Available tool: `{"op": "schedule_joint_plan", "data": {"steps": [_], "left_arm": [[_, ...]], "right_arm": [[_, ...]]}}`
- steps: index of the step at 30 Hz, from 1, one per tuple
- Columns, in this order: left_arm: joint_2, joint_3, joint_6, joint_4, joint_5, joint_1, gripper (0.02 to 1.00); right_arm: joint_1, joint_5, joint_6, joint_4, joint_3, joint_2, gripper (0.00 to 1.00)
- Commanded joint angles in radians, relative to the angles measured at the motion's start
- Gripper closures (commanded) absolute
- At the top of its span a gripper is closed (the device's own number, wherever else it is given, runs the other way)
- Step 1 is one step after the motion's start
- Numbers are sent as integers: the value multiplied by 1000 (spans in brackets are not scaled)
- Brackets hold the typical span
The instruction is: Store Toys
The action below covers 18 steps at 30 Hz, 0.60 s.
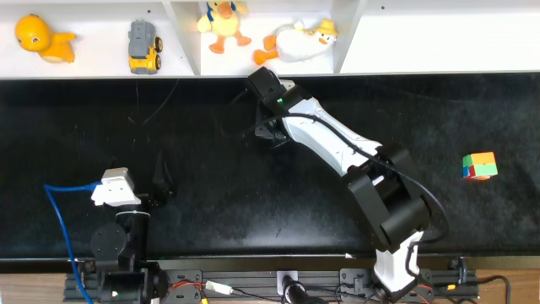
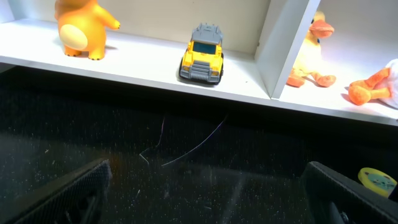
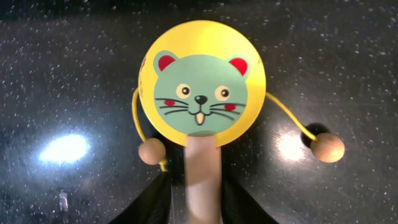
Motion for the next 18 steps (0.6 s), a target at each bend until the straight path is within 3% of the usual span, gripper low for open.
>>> {"op": "schedule_joint_plan", "data": {"steps": [1, 9, 12, 18], "left_arm": [[-12, -9, 11, 5, 10, -5, 20], [-12, -9, 11, 5, 10, -5, 20], [-12, -9, 11, 5, 10, -5, 20], [-12, -9, 11, 5, 10, -5, 20]], "right_arm": [[-6, -6, 5, -2, 2, 42, 735], [-6, -37, 5, -8, 2, 42, 858], [-7, -81, 5, -11, 3, 41, 954], [-11, -156, 5, -129, 57, 27, 954]]}}
